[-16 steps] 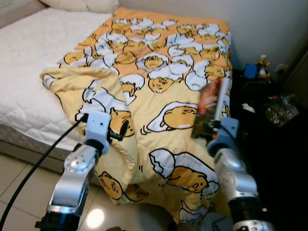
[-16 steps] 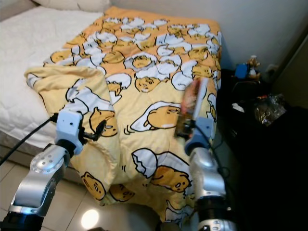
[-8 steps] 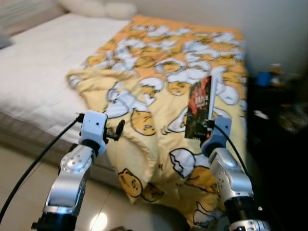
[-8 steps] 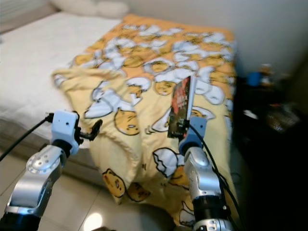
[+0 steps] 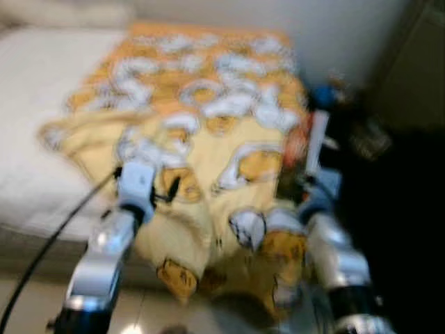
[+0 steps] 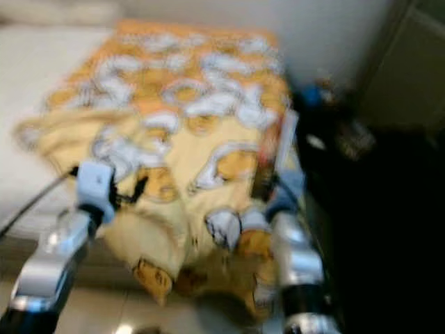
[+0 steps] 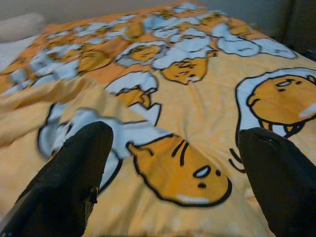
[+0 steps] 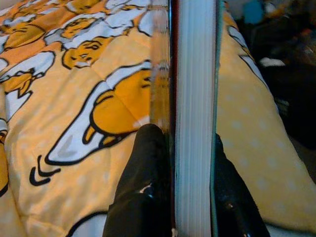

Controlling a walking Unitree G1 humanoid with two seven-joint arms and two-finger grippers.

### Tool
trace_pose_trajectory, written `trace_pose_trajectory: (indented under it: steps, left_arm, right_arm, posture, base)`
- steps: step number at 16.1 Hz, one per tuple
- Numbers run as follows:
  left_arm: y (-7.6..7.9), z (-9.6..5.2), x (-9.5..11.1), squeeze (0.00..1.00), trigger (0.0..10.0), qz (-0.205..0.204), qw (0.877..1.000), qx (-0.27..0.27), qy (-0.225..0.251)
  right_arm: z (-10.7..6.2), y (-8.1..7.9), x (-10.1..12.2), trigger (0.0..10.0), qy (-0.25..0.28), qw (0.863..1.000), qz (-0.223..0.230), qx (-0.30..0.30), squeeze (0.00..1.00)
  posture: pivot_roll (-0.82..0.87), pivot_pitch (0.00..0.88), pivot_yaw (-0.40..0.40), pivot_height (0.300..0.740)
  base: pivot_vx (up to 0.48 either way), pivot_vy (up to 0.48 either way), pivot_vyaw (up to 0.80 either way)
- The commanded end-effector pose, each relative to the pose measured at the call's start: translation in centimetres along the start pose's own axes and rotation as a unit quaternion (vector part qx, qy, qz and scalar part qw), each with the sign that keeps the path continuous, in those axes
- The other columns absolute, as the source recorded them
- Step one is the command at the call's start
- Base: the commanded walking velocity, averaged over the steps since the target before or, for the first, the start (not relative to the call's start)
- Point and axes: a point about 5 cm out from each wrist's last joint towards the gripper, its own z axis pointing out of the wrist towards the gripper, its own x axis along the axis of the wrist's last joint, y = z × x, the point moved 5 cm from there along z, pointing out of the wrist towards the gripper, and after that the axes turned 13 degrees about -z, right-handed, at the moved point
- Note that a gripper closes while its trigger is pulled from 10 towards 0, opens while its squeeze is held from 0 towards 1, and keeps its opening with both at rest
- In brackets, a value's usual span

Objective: Clean up the room

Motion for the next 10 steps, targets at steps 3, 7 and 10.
trace_pose_trajectory:
  steps: [3, 7, 10]
  left_arm:
    - [0.54, 0.23, 0.18, 0.0, 10.0, 0.002, 1.0, -0.006, 0.001]
    - [0.37, 0.28, 0.22, 0.0, 10.0, 0.001, 1.0, -0.003, 0.002]
    - [0.27, 0.31, 0.31, 0.0, 10.0, 0.002, 1.0, -0.001, 0.003]
  right_arm:
    - [0.16, 1.36, 1.36, 10.0, 0.02, 1.0, -0.002, -0.018, 0.0]
    - [0.17, 1.3, 1.49, 10.0, 0.023, 1.0, -0.002, -0.018, 0.0]
    - [0.17, 1.28, 1.59, 10.0, 0.026, 0.999, -0.008, -0.017, 0.0]
  posture:
    - [0.04, 0.0, -0.006, 0.74]
    - [0.04, 0.0, -0.006, 0.74]
    - [0.04, 0.0, -0.006, 0.74]
  base:
    - [0.0, 0.312, -0.8]
    - [0.0, 0.311, -0.2]
    - [0.0, 0.31, 0.0]
